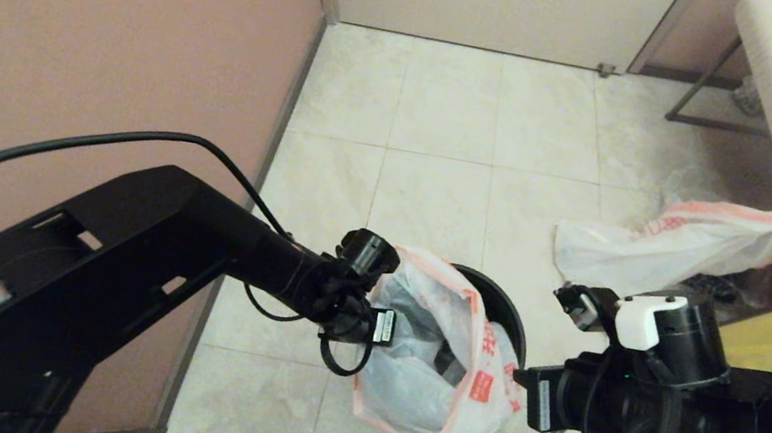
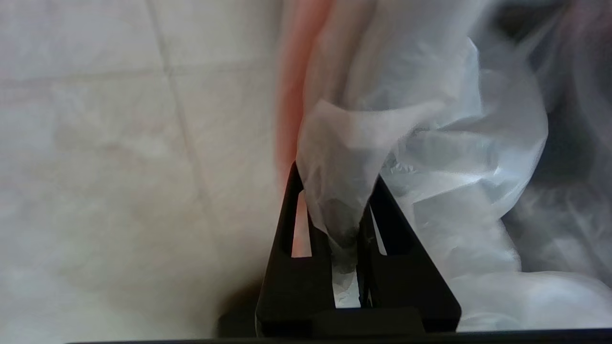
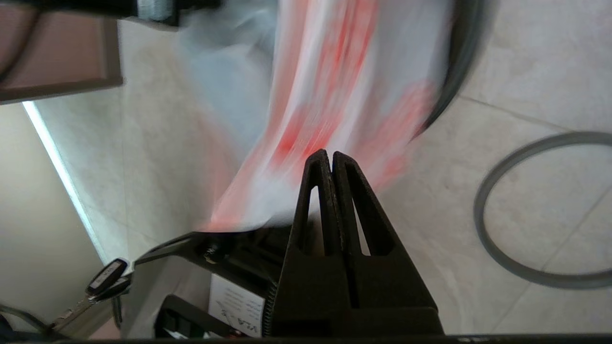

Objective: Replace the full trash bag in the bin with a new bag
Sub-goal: Put the new garbage bag on the trash can

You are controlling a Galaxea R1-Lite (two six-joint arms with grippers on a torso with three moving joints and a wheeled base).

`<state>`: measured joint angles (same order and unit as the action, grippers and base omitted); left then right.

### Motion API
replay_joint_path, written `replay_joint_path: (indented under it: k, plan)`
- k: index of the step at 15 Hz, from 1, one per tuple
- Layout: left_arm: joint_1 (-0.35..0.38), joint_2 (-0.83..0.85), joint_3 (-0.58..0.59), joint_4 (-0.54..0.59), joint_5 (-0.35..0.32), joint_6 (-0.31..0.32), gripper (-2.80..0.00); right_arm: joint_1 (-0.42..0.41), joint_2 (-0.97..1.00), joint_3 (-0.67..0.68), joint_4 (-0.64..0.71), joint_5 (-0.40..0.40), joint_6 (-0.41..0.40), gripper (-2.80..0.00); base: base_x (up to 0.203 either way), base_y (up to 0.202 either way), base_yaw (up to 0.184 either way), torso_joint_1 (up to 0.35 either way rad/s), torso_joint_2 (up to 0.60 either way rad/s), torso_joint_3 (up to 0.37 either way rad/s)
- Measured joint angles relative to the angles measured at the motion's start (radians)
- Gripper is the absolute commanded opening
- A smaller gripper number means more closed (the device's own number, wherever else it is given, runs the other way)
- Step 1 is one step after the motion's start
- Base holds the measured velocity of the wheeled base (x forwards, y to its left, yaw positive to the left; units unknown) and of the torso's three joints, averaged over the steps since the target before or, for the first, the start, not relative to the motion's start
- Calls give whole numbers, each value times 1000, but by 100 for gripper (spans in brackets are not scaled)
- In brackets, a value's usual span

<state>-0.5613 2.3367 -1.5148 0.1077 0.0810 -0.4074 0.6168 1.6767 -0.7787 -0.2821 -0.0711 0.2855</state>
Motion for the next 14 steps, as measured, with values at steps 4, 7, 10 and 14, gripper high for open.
replay_joint_path:
  k: [4,7,10,14]
  plan:
    - [11,5,-57,6,3,-139,-280,15,-29,-2,-8,-4,-1,-280,0,0,0,0,0,0]
    - [13,-17,-76,11,8,-182,-280,23,-17,-35,-36,-8,-5,-280,0,0,0,0,0,0]
    - [15,-38,-78,13,7,-184,-280,29,49,-138,-35,-10,-37,-280,0,0,0,0,0,0]
    - [36,-38,-82,11,2,-181,-280,3,205,-252,-31,-10,-133,-280,0,0,0,0,0,0]
